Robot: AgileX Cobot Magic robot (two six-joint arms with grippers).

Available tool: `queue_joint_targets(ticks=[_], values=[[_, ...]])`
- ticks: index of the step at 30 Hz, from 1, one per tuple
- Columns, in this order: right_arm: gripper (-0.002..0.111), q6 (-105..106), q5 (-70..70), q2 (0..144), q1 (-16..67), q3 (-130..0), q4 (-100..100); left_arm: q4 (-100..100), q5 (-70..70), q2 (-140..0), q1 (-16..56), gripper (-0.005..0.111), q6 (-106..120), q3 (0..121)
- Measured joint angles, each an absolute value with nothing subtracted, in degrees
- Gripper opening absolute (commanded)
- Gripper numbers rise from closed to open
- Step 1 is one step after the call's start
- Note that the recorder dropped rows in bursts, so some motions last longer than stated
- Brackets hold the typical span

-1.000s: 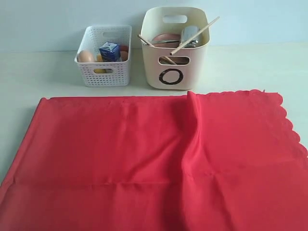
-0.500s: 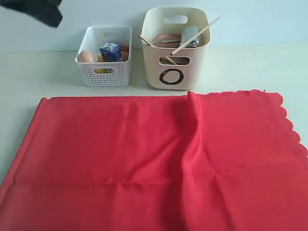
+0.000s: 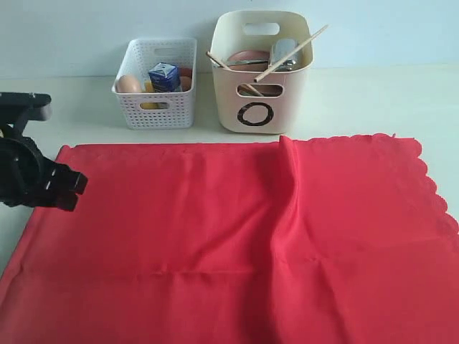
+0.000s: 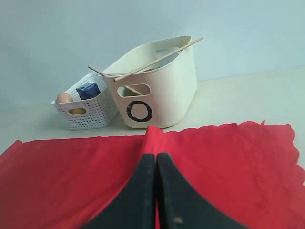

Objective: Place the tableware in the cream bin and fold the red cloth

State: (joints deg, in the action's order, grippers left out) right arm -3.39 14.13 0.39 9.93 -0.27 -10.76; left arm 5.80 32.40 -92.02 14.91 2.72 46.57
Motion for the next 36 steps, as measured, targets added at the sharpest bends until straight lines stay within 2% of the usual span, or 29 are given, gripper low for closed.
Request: queue_joint_targets(ticks=[9,14,16,17,21,30,36], values=[[0.000,-3.4,14.1,0.4,9.9,-0.3,-10.8,-9.1,30.5,-103.5,14.9,0.063,-14.9,46.6],[0.000,-3.4,14.1,0.4,9.9,-0.3,-10.8,-10.3,28.9,-105.4,14.9,0.062,-18.7,46.9],[0.000,-3.4,14.1,0.4,9.9,-0.3,-10.8,-10.3,27.9,-106.3,14.9,0.053,-19.1,47.4],[0.000,-3.4,14.1,0.4,9.9,-0.3,-10.8,-10.1,27.6,-106.7,14.9,0.044,-19.1,47.5],[0.000,-3.4,14.1,0.4,9.9,-0.3,-11.7,-8.3,25.1,-108.0,15.0,-0.001,-19.5,48.1],[0.000,-3.5,13.8,0.4,9.9,-0.3,-24.8,-8.4,26.0,-108.4,14.6,0.000,-19.6,49.4],[0.000,4.9,14.0,0.9,9.9,-0.3,-33.1,-12.5,48.5,-104.9,12.9,0.000,-20.0,52.8]])
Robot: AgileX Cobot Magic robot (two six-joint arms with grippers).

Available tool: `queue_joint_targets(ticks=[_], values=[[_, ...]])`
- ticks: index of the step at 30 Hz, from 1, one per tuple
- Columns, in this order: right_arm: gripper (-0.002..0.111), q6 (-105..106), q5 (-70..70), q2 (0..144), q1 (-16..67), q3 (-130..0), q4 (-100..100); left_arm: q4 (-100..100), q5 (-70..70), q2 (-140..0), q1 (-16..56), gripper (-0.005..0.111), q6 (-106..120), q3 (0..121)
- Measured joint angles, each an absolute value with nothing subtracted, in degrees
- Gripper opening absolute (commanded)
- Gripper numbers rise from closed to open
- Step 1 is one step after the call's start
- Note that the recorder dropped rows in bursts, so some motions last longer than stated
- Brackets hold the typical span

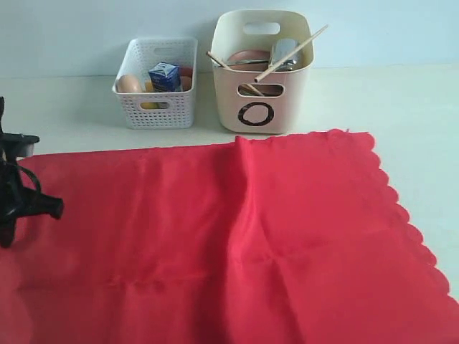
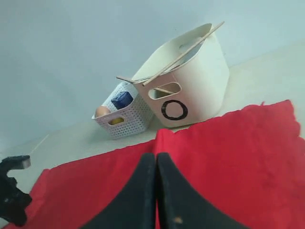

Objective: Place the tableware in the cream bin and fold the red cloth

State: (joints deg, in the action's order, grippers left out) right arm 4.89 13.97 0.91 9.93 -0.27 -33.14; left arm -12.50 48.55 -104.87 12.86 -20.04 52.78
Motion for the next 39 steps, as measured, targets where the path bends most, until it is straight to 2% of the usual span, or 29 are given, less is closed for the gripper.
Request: queue_joint_targets(ticks=[4,10,14,21,24,30,34,39], values=[[0.000,22.4,14.4,7.6,9.9,-0.3,-46.4,-13.9,59.4,-96.4,12.7,0.000,-19.0,58.8],[0.000,53.1,21.4,26.9,9.9,-1.3,-73.0,-13.9,68.0,-84.8,14.5,0.000,-16.0,66.7],[0.000,71.0,31.4,41.8,9.9,-4.8,-85.0,-13.4,69.4,-80.6,19.6,0.000,-15.5,70.0],[0.000,87.2,39.4,69.3,10.2,-10.1,-93.8,-13.1,70.0,-80.5,30.7,0.000,-18.4,70.9],[0.000,91.2,39.8,78.6,13.5,-13.1,-96.6,-13.1,70.0,-82.1,35.8,0.000,-20.9,71.0],[0.000,92.2,32.1,91.0,23.7,-20.3,-98.3,-13.1,65.5,-88.9,45.1,0.000,-25.9,71.3],[0.000,89.4,30.2,91.2,24.6,-22.0,-95.4,-12.2,63.0,-95.3,50.1,0.000,-27.5,74.5],[0.000,75.2,17.1,84.0,24.7,-22.0,-83.9,-11.6,61.3,-101.6,55.3,0.000,-28.0,80.4]])
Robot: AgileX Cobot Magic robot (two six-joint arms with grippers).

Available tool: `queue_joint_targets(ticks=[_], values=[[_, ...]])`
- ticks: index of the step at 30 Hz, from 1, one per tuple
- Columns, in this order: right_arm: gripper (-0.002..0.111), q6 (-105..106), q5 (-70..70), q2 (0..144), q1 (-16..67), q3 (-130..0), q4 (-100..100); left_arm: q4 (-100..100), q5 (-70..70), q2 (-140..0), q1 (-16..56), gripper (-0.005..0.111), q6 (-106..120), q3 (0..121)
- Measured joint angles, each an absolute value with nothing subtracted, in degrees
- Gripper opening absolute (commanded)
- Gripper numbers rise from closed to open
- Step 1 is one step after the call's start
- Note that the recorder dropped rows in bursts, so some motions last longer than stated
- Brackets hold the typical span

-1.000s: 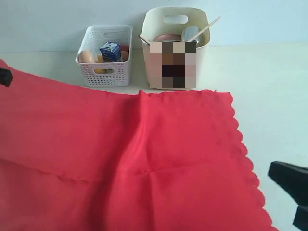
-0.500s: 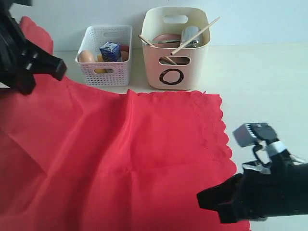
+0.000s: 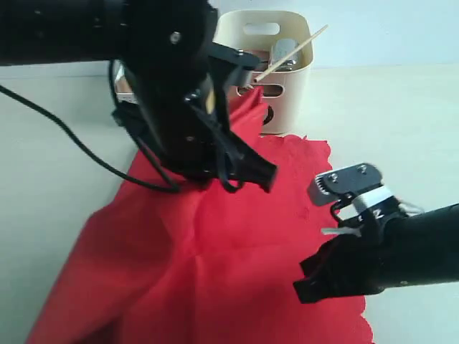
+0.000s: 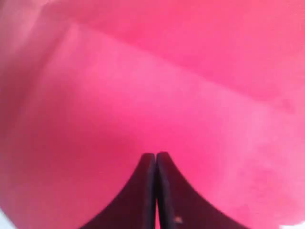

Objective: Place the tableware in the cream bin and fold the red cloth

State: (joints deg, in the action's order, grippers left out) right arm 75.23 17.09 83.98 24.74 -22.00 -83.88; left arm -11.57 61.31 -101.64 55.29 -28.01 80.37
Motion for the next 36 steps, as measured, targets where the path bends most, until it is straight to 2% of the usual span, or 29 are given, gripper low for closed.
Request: queue_joint_targets(ticks=[1,6,9,10,11,13,14,15,17,19,22,25,26,27,31,36], values=[[0.000,66.9,12.3,79.1,24.7,-21.9,-77.1,-11.4,60.1,-103.8,57.0,0.000,-28.3,83.1],[0.000,52.5,4.8,65.7,24.7,-20.5,-64.9,-11.2,58.8,-109.6,58.8,0.000,-29.4,89.6],[0.000,50.8,0.5,57.9,24.7,-18.4,-63.5,-11.3,56.8,-113.2,58.8,0.000,-30.9,92.0],[0.000,50.6,-1.3,56.4,24.7,-17.5,-63.4,-11.5,55.6,-113.8,58.8,0.004,-31.2,92.2],[0.000,50.4,-3.1,55.3,24.7,-16.6,-63.4,-11.9,54.0,-114.4,58.8,0.010,-31.5,92.3],[0.000,50.4,-4.4,54.6,24.7,-15.6,-64.0,-12.8,51.9,-114.5,58.8,0.039,-31.5,92.3],[0.000,50.4,-4.6,54.5,24.7,-15.6,-64.1,-13.0,51.3,-114.5,58.8,0.064,-31.5,92.4],[0.000,50.4,-4.8,54.5,24.7,-15.6,-64.2,-13.4,50.8,-114.5,58.8,0.082,-31.5,92.6],[0.000,50.4,-5.1,54.5,24.7,-15.6,-64.4,-13.5,51.6,-114.1,58.8,0.092,-30.5,92.6],[0.000,50.4,-5.1,54.5,24.7,-15.6,-64.4,-13.9,53.4,-113.1,58.8,0.089,-28.4,92.6],[0.000,50.5,-5.2,54.5,24.7,-15.6,-64.4,-15.7,57.0,-110.5,58.8,0.067,-26.6,92.6],[0.000,50.7,-5.2,54.5,24.7,-15.6,-64.4,-19.5,61.5,-106.3,58.8,0.025,-26.0,92.4],[0.000,50.7,-5.2,54.5,24.7,-15.6,-64.4,-21.0,63.2,-104.9,58.8,0.007,-25.9,92.2],[0.000,50.7,-5.2,54.5,24.7,-15.6,-64.4,-23.0,64.9,-103.2,58.8,0.002,-25.9,91.6],[0.000,50.7,-4.5,54.5,24.7,-15.6,-64.4,-29.0,68.6,-97.2,57.9,0.003,-26.1,86.3],[0.000,50.7,-3.4,54.5,24.7,-15.6,-64.4,-25.5,69.7,-95.8,53.8,0.003,-26.1,74.0]])
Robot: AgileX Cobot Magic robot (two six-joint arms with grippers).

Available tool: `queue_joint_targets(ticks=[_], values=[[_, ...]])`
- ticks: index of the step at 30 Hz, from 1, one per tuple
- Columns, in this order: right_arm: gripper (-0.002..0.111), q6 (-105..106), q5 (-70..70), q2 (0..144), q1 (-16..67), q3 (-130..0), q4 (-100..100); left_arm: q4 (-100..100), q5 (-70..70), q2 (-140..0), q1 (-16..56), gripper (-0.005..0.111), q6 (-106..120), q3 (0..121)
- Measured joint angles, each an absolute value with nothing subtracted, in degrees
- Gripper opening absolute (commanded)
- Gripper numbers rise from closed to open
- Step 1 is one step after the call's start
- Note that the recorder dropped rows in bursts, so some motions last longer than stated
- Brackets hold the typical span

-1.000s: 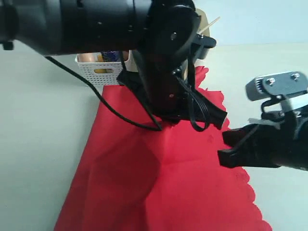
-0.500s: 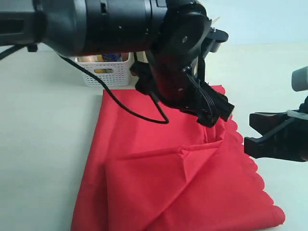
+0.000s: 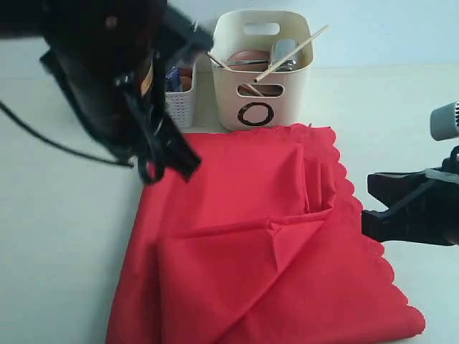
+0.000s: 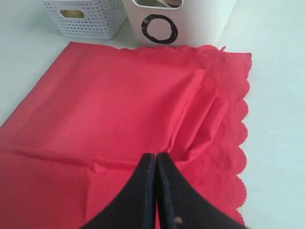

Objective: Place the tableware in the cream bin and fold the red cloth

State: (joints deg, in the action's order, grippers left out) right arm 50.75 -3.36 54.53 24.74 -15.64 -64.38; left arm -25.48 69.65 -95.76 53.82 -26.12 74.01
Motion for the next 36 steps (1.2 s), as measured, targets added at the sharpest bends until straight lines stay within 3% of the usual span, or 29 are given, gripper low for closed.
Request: queue_joint_targets(ticks=[9,19,27,36], values=[[0.000,50.7,-3.0,54.5,24.7,-15.6,-64.4,-18.8,59.6,-102.6,51.6,0.003,-25.9,56.1],[0.000,50.7,-2.9,54.5,24.7,-15.6,-64.4,-6.2,39.7,-102.0,55.9,0.003,-16.5,54.4],[0.000,50.7,-2.9,54.5,24.7,-15.6,-64.4,-4.0,36.3,-102.9,58.6,0.003,-14.3,54.2],[0.000,50.7,-3.1,54.5,24.7,-15.6,-64.4,3.8,28.6,-96.7,71.8,0.003,-6.3,54.2]])
